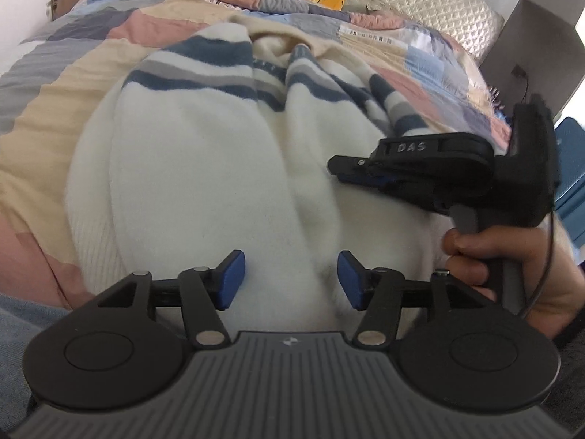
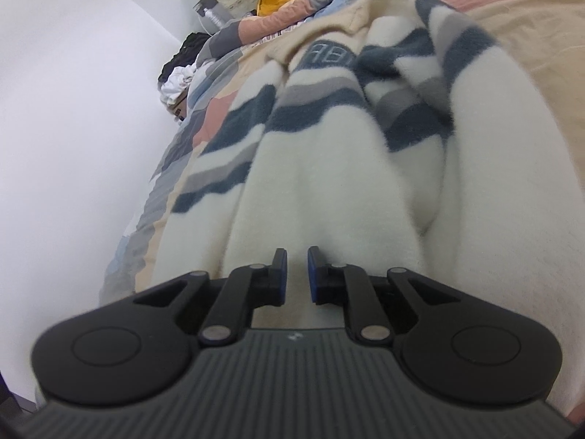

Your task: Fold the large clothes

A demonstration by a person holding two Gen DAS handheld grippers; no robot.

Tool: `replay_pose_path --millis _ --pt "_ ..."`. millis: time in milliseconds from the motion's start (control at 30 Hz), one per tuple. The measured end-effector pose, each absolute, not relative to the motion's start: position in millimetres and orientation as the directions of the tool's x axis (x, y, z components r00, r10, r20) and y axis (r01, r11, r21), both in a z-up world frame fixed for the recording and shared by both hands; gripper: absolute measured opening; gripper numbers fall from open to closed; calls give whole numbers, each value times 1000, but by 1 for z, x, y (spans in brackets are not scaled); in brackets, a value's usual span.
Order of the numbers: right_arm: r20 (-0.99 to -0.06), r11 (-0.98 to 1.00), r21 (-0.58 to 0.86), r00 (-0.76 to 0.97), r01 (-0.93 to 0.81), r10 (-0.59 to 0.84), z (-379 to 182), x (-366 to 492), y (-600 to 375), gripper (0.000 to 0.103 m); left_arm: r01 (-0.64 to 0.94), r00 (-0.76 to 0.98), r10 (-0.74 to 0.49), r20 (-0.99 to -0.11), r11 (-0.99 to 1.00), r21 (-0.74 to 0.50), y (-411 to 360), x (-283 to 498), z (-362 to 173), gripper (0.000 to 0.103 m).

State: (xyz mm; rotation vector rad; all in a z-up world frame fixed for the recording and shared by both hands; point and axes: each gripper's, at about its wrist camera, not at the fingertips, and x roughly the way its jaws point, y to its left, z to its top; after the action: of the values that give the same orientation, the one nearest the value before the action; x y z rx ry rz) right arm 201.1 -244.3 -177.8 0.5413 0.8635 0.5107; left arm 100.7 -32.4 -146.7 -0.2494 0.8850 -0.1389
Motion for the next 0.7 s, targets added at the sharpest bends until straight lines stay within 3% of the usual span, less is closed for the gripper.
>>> replay_pose_path --millis 100,233,300,367,400,567,700 --pt "-562 753 629 556 -193 612 -177 200 -245 13 35 615 -196 -764 974 -222 -37 103 -150 62" --pt "-565 761 617 562 -198 604 -175 202 -243 14 48 597 -195 -778 977 -208 -34 110 -158 54" --pt "-561 760 618 566 -199 604 -174 201 -244 14 55 588 -200 -784 977 -208 -34 112 -163 43" --pt "-559 762 617 571 -198 601 -174 198 -244 14 37 587 -220 -779 969 -245 -27 113 -164 18" --pt "-558 761 618 572 -196 601 -174 198 -244 14 23 589 -230 -774 963 -269 -23 113 -162 13" --pt "-559 768 611 583 -192 590 -173 196 -245 14 -33 598 -301 -743 917 -399 23 120 -128 10" --pt "-537 749 629 581 -206 611 -173 196 -245 14 -57 638 -209 -741 947 -317 74 140 -83 7"
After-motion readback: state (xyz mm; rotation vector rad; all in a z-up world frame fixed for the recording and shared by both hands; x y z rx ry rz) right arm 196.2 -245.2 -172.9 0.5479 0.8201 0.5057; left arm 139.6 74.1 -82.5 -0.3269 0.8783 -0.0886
